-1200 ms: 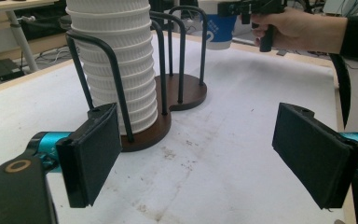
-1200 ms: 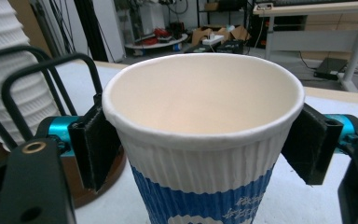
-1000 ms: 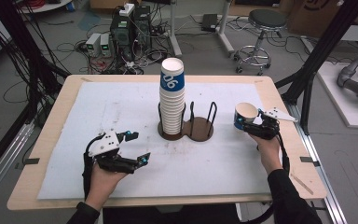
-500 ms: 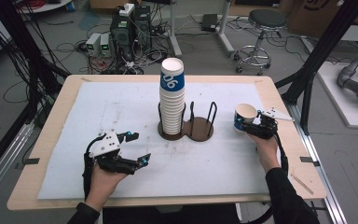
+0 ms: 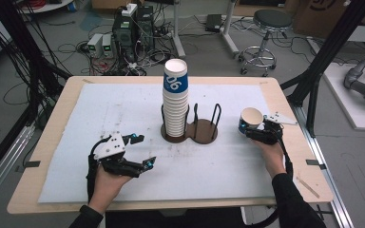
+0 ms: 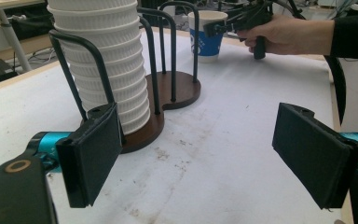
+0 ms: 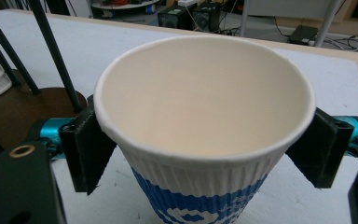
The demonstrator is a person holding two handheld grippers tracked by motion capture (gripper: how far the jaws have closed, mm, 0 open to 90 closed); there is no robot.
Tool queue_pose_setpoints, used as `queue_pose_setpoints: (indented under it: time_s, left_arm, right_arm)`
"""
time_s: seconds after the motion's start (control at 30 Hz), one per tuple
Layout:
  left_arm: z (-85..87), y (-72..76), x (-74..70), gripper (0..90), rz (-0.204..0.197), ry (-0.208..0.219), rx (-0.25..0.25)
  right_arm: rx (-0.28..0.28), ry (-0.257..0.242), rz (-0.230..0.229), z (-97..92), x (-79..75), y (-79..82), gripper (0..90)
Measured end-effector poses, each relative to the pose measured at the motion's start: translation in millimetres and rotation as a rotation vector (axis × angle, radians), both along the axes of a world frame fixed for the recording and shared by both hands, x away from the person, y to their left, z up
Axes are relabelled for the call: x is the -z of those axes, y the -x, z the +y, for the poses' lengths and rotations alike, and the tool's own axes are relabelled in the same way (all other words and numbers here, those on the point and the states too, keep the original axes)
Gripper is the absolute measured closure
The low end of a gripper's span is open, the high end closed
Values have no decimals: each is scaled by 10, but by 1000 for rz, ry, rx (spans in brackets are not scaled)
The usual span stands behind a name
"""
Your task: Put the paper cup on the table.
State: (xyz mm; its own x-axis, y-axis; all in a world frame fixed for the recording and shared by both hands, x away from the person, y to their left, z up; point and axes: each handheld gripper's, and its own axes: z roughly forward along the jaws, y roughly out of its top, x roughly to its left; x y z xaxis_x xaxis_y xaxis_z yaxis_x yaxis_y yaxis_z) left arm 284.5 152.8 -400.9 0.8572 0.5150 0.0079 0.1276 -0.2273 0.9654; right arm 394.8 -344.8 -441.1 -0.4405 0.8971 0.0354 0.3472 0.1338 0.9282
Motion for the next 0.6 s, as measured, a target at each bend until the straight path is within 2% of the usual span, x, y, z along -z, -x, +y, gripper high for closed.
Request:
queue_pose_setpoints:
  time_s: [0.27,0.33,0.6]
  left_arm:
    - [-7,-7,5,155,5,-5,5]
    - [-8,-10,9,155,8,-6,6]
    - [-17,-16,10,155,9,-6,12]
  right_arm:
    - [4,29,14,21,-22,20,146]
    - [14,15,29,10,-32,32,145]
    - [33,27,72,-32,-63,91,137]
